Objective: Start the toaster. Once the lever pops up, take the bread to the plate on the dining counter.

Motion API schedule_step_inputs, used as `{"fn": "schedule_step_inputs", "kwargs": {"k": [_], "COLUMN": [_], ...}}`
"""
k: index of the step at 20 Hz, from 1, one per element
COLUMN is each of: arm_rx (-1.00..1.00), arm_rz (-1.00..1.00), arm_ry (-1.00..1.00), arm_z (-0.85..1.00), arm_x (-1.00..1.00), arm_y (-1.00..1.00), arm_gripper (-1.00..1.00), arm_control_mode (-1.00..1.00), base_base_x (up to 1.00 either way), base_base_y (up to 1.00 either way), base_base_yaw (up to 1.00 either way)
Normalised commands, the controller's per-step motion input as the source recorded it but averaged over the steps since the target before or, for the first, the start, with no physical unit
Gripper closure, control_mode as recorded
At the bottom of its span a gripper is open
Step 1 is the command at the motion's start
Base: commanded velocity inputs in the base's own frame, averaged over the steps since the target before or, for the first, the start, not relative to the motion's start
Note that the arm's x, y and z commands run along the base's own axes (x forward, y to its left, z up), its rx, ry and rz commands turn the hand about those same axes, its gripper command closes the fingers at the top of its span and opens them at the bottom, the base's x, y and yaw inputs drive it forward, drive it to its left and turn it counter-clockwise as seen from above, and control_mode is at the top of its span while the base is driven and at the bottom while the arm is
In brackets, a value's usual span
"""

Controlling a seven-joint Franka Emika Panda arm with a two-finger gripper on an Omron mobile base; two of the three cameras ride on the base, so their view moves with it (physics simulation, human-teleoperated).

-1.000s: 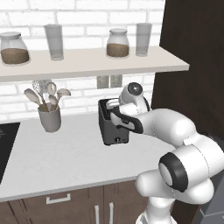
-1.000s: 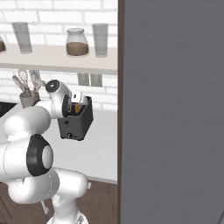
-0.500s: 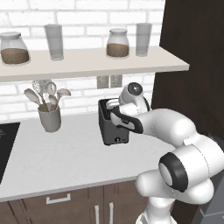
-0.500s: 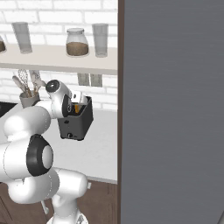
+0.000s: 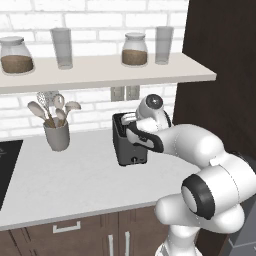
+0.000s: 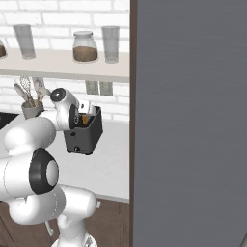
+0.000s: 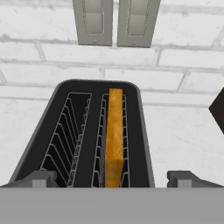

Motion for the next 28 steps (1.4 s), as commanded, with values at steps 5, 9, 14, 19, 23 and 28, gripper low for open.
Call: {"fn": "schedule_step_inputs", "kwargs": {"k": [5,9,14,19,23,28], "arm_rx": [0.00,0.00,0.00,0.00,0.00,0.00], "arm_rz": [0.00,0.00,0.00,0.00,0.00,0.00], "arm_ry": [0.00,0.00,0.00,0.00,0.00,0.00], "arm_z": [0.00,0.00,0.00,0.00,0.00,0.00], "arm_x": [0.00,0.00,0.00,0.00,0.00,0.00], "arm_y": [0.00,0.00,0.00,0.00,0.00,0.00], "arm_gripper": [-1.00,-1.00,-1.00,-1.00,-1.00,-1.00], "arm_control_mode": [-1.00,-1.00,-1.00,-1.00,-1.00,-1.00], "base_base_x": [0.00,0.00,0.00,0.00,0.00,0.00], "base_base_y": [0.00,0.00,0.00,0.00,0.00,0.00], "base_base_yaw": [0.00,0.00,0.00,0.00,0.00,0.00]}}
